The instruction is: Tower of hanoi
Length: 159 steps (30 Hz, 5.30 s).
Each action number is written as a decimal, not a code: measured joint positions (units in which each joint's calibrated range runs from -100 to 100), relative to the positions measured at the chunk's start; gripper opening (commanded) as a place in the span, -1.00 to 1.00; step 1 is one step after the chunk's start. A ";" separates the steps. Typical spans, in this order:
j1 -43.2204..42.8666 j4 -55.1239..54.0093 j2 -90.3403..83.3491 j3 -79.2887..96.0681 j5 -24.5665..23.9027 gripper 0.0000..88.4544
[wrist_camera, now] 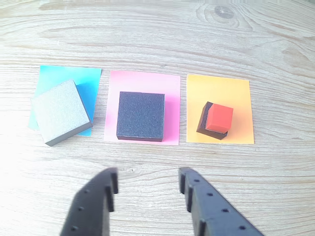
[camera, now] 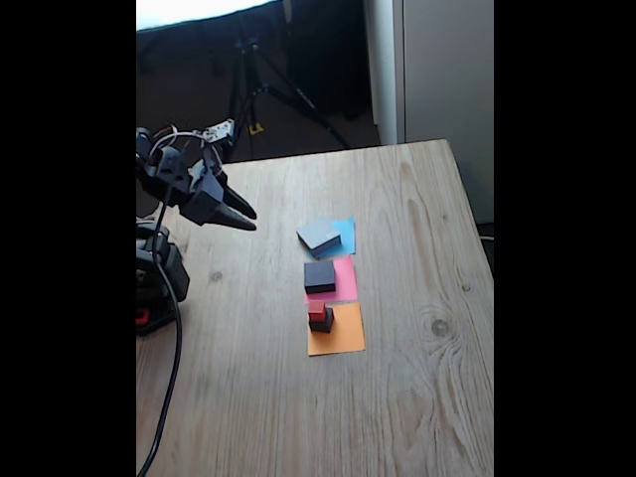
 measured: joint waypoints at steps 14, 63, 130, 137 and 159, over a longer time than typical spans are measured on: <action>1.55 0.24 -0.86 3.65 0.00 -0.20; 4.85 -111.69 32.58 64.84 0.17 -0.21; 2.89 -140.59 75.93 49.63 0.17 -0.20; 2.48 -140.59 76.27 49.63 0.17 -0.23; 1.86 -140.59 78.15 47.46 0.17 -0.34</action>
